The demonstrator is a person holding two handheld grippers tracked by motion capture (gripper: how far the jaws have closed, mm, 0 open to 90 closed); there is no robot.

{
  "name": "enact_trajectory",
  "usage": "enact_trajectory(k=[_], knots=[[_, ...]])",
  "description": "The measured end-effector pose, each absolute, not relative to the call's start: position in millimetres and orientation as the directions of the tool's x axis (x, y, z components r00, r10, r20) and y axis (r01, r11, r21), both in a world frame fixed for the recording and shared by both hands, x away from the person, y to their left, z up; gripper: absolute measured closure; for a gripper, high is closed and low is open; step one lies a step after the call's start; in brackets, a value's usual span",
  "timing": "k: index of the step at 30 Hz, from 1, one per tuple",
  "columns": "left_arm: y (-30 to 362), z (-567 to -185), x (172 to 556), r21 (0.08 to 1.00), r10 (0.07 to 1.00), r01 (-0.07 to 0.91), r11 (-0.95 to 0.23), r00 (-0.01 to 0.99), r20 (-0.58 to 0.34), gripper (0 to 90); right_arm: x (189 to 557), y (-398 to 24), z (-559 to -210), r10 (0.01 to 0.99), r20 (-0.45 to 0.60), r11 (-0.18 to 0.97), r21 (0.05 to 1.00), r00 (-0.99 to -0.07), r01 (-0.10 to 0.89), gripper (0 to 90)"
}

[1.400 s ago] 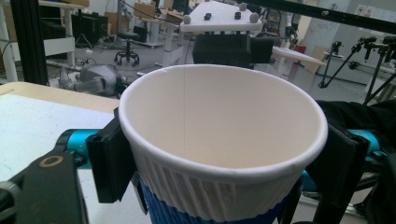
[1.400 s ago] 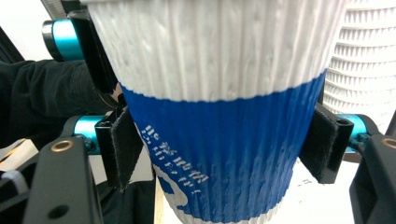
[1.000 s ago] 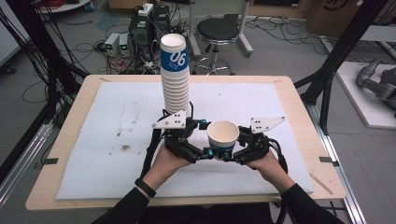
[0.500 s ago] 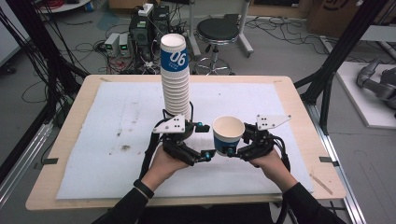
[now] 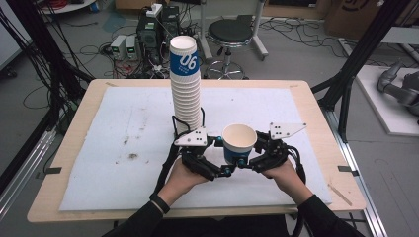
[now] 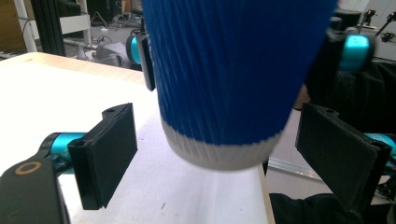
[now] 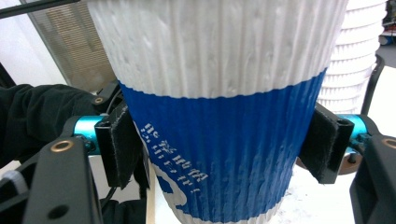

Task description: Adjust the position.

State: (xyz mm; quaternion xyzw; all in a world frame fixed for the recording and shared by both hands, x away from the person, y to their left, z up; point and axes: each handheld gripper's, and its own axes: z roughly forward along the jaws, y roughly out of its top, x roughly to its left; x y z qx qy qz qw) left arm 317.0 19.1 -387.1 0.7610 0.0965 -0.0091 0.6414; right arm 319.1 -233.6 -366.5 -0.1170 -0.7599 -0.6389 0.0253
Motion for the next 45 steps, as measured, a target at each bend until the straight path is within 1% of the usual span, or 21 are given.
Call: enact_trajectory(k=[7,10,15,16,22,24,29,35,37,39,41,42,43,45], knots=[[12,-393,317,0.971,0.115,0.172,-0.169,0.981,-0.154,13.9,316,-227,-368,0.134,0.193,0.172,0.961,-0.972,0.215,25.6],[12,-395,317,0.970,0.109,0.180,-0.162,0.980,-0.164,17.6,315,-226,-369,0.132,0.195,0.174,0.960,-0.972,0.217,25.6],[14,-395,317,0.973,0.091,0.174,-0.149,0.983,-0.162,29.1,316,-226,-370,0.136,0.195,0.170,0.961,-0.971,0.217,25.6],[14,-395,317,0.973,0.093,0.174,-0.150,0.983,-0.161,29.3,316,-226,-371,0.134,0.195,0.171,0.961,-0.972,0.216,25.6],[14,-396,316,0.972,0.086,0.169,-0.161,0.984,-0.156,29.7,315,-225,-371,0.132,0.188,0.178,0.961,-0.973,0.210,23.7],[13,-397,316,0.971,0.086,0.169,-0.169,0.984,-0.156,29.8,315,-225,-371,0.127,0.187,0.180,0.961,-0.974,0.208,20.1],[11,-399,315,0.970,0.075,0.159,-0.186,0.986,-0.147,29.9,316,-226,-368,0.133,0.194,0.167,0.962,-0.972,0.215,15.4],[10,-400,316,0.968,0.073,0.160,-0.191,0.986,-0.149,29.9,315,-228,-366,0.142,0.197,0.144,0.966,-0.970,0.217,15.7],[10,-400,316,0.967,0.072,0.168,-0.193,0.985,-0.157,29.9,314,-228,-365,0.136,0.195,0.143,0.966,-0.971,0.214,20.0],[10,-401,316,0.967,0.071,0.166,-0.192,0.985,-0.155,29.8,314,-229,-365,0.136,0.176,0.144,0.970,-0.975,0.195,21.1],[10,-401,316,0.968,0.071,0.168,-0.185,0.985,-0.157,29.1,314,-229,-365,0.135,0.179,0.140,0.970,-0.975,0.198,21.5],[10,-400,316,0.969,0.072,0.166,-0.181,0.985,-0.155,28.1,313,-229,-365,0.135,0.181,0.142,0.969,-0.974,0.200,21.7],[10,-400,315,0.969,0.075,0.171,-0.176,0.984,-0.160,24.4,313,-229,-365,0.143,0.175,0.136,0.971,-0.974,0.195,21.8],[10,-399,315,0.971,0.077,0.181,-0.158,0.982,-0.171,20.0,313,-229,-365,0.145,0.173,0.137,0.972,-0.974,0.193,22.1]])
